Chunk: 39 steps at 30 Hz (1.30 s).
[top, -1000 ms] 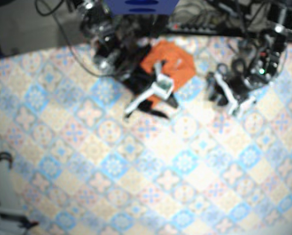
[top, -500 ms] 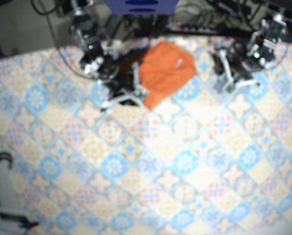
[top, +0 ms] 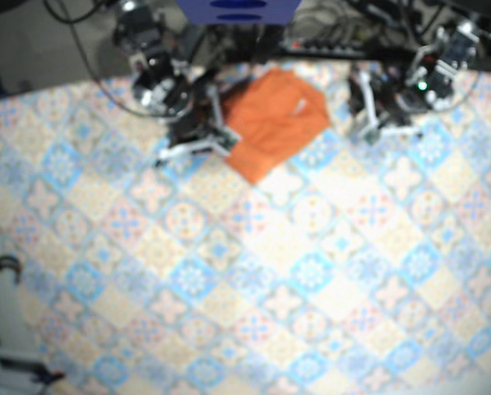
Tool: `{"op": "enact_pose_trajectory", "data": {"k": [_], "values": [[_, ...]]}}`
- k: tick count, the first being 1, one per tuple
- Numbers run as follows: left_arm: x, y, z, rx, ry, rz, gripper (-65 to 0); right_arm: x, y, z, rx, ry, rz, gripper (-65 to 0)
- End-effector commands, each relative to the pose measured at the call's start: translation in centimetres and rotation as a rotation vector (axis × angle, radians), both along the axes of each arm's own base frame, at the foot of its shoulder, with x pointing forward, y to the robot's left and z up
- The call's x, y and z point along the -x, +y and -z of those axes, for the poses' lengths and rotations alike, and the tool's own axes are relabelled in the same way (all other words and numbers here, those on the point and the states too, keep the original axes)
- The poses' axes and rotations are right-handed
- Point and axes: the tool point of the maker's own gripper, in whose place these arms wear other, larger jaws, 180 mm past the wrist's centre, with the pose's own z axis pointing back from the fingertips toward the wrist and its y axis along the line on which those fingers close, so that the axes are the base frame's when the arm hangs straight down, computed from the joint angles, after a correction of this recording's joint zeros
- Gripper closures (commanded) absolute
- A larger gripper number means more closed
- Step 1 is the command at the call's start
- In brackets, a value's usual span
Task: Fold the T-shirt properly
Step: 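Grasp opposite sides of the orange bundle with both grippers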
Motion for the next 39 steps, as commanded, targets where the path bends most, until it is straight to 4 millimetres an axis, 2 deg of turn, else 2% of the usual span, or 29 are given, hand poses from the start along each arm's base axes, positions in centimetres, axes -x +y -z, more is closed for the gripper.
{"op": "enact_pose_trajectory", "data": {"k": [1, 4, 10, 14, 20, 25, 30, 33, 39], "values": [[-0.6, 0.2, -0.7, 0.000, -0.026, 0.007, -20.0, -0.3, 0.5, -0.8, -0.010, -0.022, -0.005, -3.0], [-1.0, 0.2, -0.9, -0.001, -0.035, 0.006, -20.0, 1.0, 1.1, -0.5, 0.002, 0.008, -0.022, -3.0], [-1.1, 0.1, -0.9, 0.002, -0.037, 0.006, -20.0, 1.6, 1.6, -0.5, -0.007, 0.019, -0.031, -3.0], [-0.8, 0.0, -0.8, 0.003, -0.030, 0.008, -20.0, 2.5, 1.6, 1.8, 0.003, 0.085, -0.046, -3.0], [2.9, -2.4, 0.9, 0.014, 0.064, 0.135, -20.0, 2.8, 2.8, 5.0, -0.081, 0.206, -0.065, -3.0], [3.6, -4.7, 1.2, 0.041, 0.083, 0.212, -20.0, 2.8, 4.0, 4.9, -0.099, 0.210, -0.078, -3.0], [2.7, -6.2, 1.0, 0.063, 0.063, 0.226, -20.0, 2.8, 4.1, 4.9, -0.100, 0.210, -0.079, -3.0], [0.6, -6.6, 0.4, 0.063, 0.020, 0.227, -20.0, 2.8, 4.0, 4.9, -0.098, 0.211, -0.077, -3.0], [-2.9, -5.1, 0.2, 0.020, -0.028, 0.197, -20.0, 2.2, 4.2, 4.0, -0.113, 0.186, -0.076, -3.1]]}}
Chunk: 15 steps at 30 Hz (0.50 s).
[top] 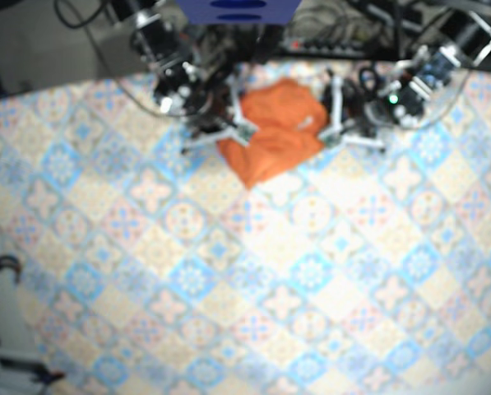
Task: Fold the T-shirt properly
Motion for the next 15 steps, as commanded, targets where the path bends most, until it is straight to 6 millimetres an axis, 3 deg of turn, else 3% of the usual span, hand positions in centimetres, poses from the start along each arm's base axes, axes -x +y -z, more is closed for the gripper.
{"op": "enact_pose_trajectory", "data": {"k": [1, 5, 15], "values": [[-2.0, 0.5, -0.8, -0.002, -0.049, -0.013, -20.0, -0.4, 0.9, -0.8, -0.034, -0.016, -0.007, -3.1], [-5.0, 1.2, -1.3, -0.019, -0.091, -0.037, -20.0, -0.2, 0.9, -0.8, -0.035, -0.013, -0.008, -3.2], [-11.7, -1.0, -2.0, 0.025, -0.154, -0.110, -20.0, 1.4, 2.4, -0.6, -0.044, 0.004, -0.065, -3.2]]}}
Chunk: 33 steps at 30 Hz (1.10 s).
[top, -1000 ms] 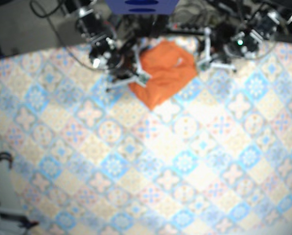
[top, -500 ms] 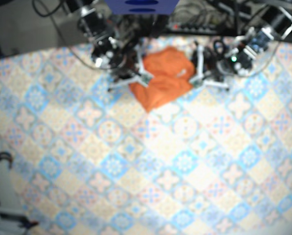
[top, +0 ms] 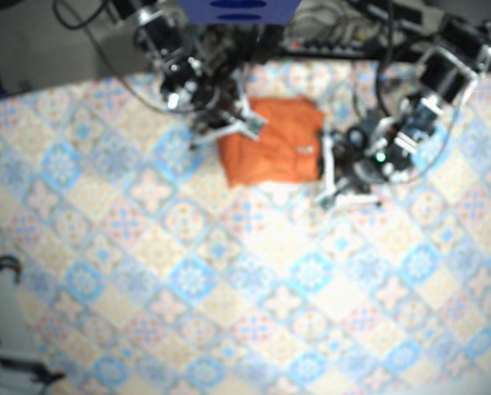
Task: Fold the T-shirt properly
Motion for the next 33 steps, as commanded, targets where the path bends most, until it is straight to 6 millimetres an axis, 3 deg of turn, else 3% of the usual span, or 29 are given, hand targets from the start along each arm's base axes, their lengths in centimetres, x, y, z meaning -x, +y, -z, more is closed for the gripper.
{"op": "enact_pose_trajectory", "data": {"k": [1, 9, 18, 26, 33], "values": [[-1.7, -0.4, -1.3, 0.021, -0.046, -0.005, -20.0, 0.4, 0.9, -0.5, -0.036, 0.001, -0.011, -3.2], [-1.7, -3.8, 0.2, 0.023, -0.007, 0.067, -20.0, 0.4, 1.0, -0.6, -0.038, 0.002, -0.012, -3.2], [-3.7, -9.4, -1.6, 0.112, -0.045, 0.094, -20.0, 1.4, 3.9, -2.2, -0.081, -0.030, -0.098, -3.2], [-4.3, -12.6, -2.5, 0.150, -0.040, 0.109, -20.0, 0.6, 4.0, -3.6, -0.072, -0.063, -0.094, -3.2], [-4.1, -13.5, -2.6, 0.164, -0.038, 0.115, -20.0, 0.3, 5.0, -4.2, -0.098, -0.072, -0.091, -3.3]]}}
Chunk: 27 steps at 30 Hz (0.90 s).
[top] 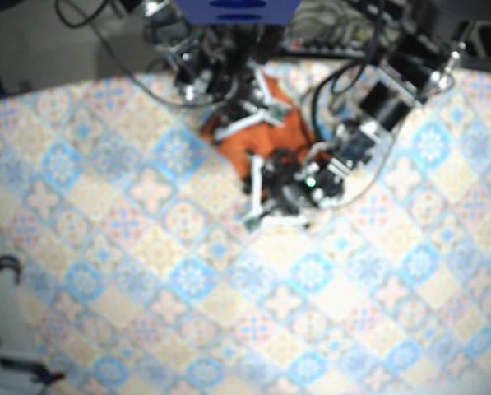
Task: Fold the T-shirt properly
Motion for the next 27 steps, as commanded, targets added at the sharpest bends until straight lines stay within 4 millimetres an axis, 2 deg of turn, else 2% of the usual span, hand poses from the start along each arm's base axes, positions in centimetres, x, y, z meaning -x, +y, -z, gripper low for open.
{"op": "enact_pose_trajectory", "data": {"k": [1, 3, 6, 9, 12, 17, 21, 27], "values": [[-1.2, -0.7, -1.4, 0.027, -0.038, 0.002, -20.0, -0.7, 1.5, -1.3, -0.057, -0.027, 0.000, -3.3], [-1.2, -1.1, -1.5, 0.034, -0.039, 0.004, -20.0, -1.3, 2.0, -1.8, -0.068, -0.040, 0.000, -3.3], [-1.1, -2.2, -1.8, 0.053, -0.039, 0.012, -20.0, -1.9, 3.9, -2.9, -0.090, -0.072, -0.049, -3.3], [-1.0, -3.2, -2.0, 0.070, -0.039, 0.018, -20.0, -1.8, 5.4, -3.1, -0.114, -0.070, -0.091, -3.3], [-0.8, -3.6, -1.5, 0.073, -0.019, 0.013, -20.0, -2.0, 5.8, -3.2, -0.121, -0.067, -0.101, -3.3], [-0.8, -3.4, -1.3, 0.073, -0.013, 0.006, -20.0, -2.2, 5.5, -3.0, -0.116, -0.067, -0.093, -3.2], [-1.2, -3.2, -1.6, 0.078, -0.025, 0.000, -20.0, -3.0, 5.1, -3.8, -0.108, -0.110, -0.086, -3.3], [-3.4, -2.9, -4.8, 0.115, -0.127, 0.003, -20.6, -5.2, 3.6, -4.8, -0.015, -0.240, -0.049, -3.3]]}}
